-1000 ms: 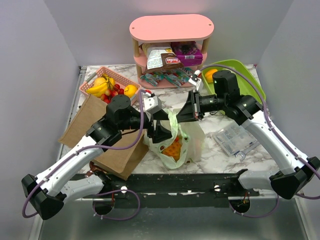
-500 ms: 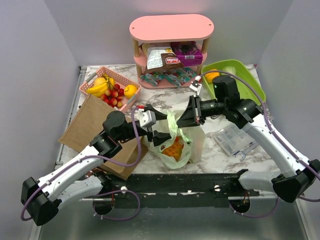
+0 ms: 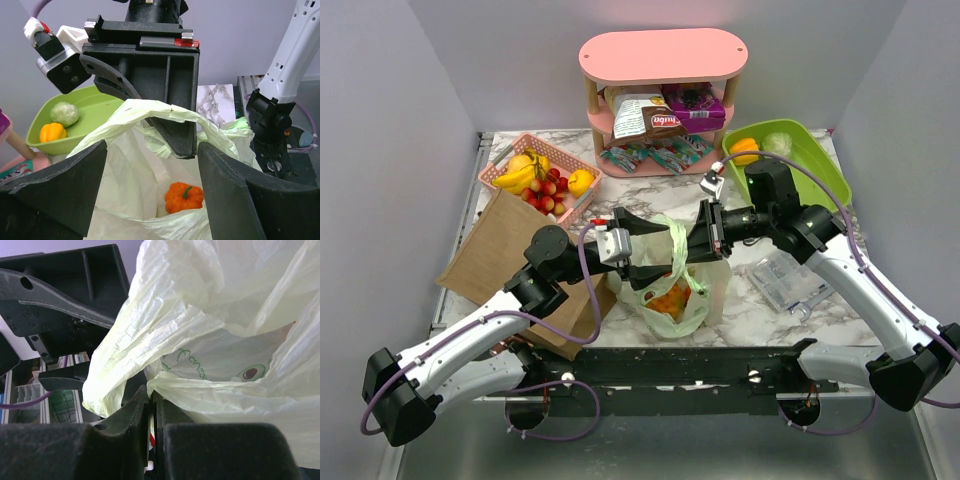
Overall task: Place the food into the grocery bag and tie it
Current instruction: Adjust the grocery bag at the center of the board.
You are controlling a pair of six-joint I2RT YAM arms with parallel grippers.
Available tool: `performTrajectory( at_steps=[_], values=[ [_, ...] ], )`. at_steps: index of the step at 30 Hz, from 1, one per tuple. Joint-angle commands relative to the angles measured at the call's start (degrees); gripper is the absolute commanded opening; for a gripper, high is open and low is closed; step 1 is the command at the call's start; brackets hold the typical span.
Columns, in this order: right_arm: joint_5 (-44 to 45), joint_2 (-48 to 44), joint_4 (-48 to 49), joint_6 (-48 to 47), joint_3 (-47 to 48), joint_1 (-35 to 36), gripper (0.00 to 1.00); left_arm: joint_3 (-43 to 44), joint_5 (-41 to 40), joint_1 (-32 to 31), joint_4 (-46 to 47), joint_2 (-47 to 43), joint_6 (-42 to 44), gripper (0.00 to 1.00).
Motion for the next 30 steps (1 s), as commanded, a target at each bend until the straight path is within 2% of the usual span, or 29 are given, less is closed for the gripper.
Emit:
performTrajectory(
  at_steps=[1,6,11,15,24,30],
  values=[
    [-2.4,-0.6,2.2,1.4,-0.1,0.3,0.14,1.0,2.7,-0.3,2.0,0.9,0.8,0.75],
    [-2.0,-0.6,1.8,1.5,1.0,0.3,0.16,0.6,3.7,-0.3,1.1,0.5,1.4,0.73],
    [-0.6,-0.3,-3.2,-1.5,4.0,0.3,0.46,0.7,3.9,-0.4,-0.3,0.3,1.8,0.73],
    [3.6,0.3,-11.6,-6.1,8.3,0.3,0.59,1.0,3.9,-0.4,-0.3,0.4,1.9,0.72],
    [15.1,0.2,-26.6,-11.8,16.3,0.2,0.67,1.5,4.5,-0.4,0.7,1.2,1.2,0.72],
    [20.8,-2.3,-31.4,-12.8,17.3,0.3,0.68,1.7,4.8,-0.4,0.6,1.4,1.4,0.71]
  ],
)
